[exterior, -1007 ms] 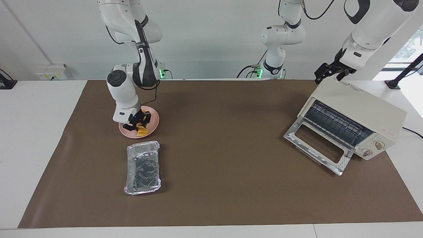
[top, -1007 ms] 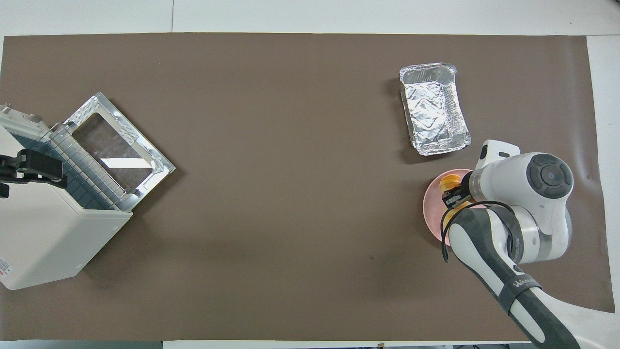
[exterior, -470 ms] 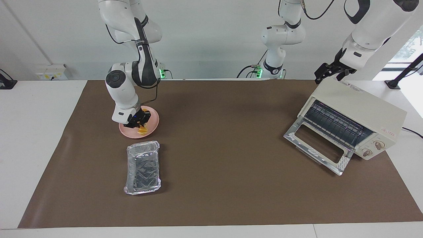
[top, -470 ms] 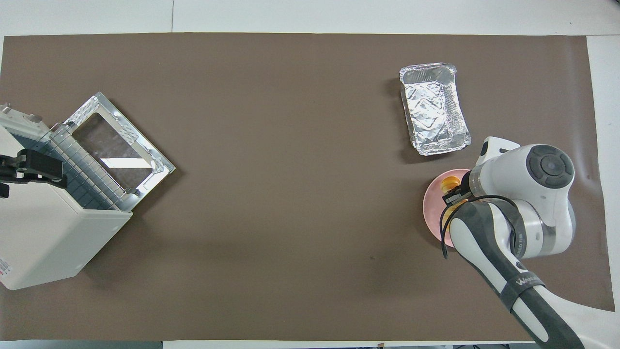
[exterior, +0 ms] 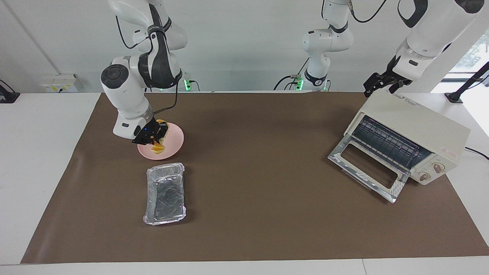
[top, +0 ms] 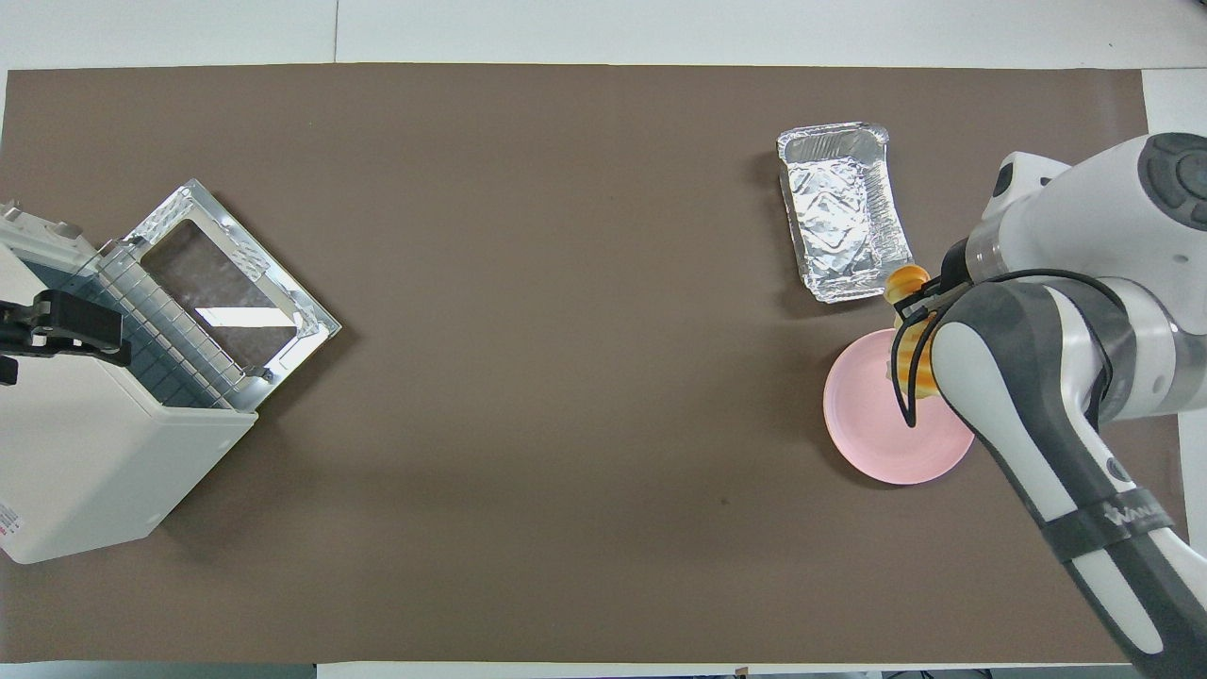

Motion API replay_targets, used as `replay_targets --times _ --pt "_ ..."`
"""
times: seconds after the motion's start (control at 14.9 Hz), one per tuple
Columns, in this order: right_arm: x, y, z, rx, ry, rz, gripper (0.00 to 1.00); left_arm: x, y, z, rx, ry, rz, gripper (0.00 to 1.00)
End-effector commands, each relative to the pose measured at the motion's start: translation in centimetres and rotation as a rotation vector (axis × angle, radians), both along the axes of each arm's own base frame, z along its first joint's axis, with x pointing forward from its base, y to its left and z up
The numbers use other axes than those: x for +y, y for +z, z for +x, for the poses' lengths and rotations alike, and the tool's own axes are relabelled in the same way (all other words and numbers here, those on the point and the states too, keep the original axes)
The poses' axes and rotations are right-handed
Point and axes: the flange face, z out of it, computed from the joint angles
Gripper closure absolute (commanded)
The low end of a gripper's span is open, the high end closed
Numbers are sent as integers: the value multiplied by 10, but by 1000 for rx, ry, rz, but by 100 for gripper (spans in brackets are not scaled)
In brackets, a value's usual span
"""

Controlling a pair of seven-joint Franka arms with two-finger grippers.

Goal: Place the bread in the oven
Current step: 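Lift the bread with the right gripper and lower it into the foil tray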

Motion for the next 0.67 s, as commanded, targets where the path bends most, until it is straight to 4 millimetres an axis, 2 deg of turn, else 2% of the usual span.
replay_targets --times 0.0,0.13,0.34,0.47,0.6 --pt "6 8 46 -26 -55 18 100 3 1 -7 -8 7 -18 0" --pt "9 3 81 -36 -84 19 100 2 2 -7 -9 6 -18 0" --pt "17 -24 133 -15 -123 30 100 2 1 -7 -8 6 -18 0" --pt "25 -53 150 -11 -144 27 100 2 1 -7 -8 7 -18 0" --pt "28 -69 156 -24 -142 26 100 2 1 -7 -8 6 -18 0"
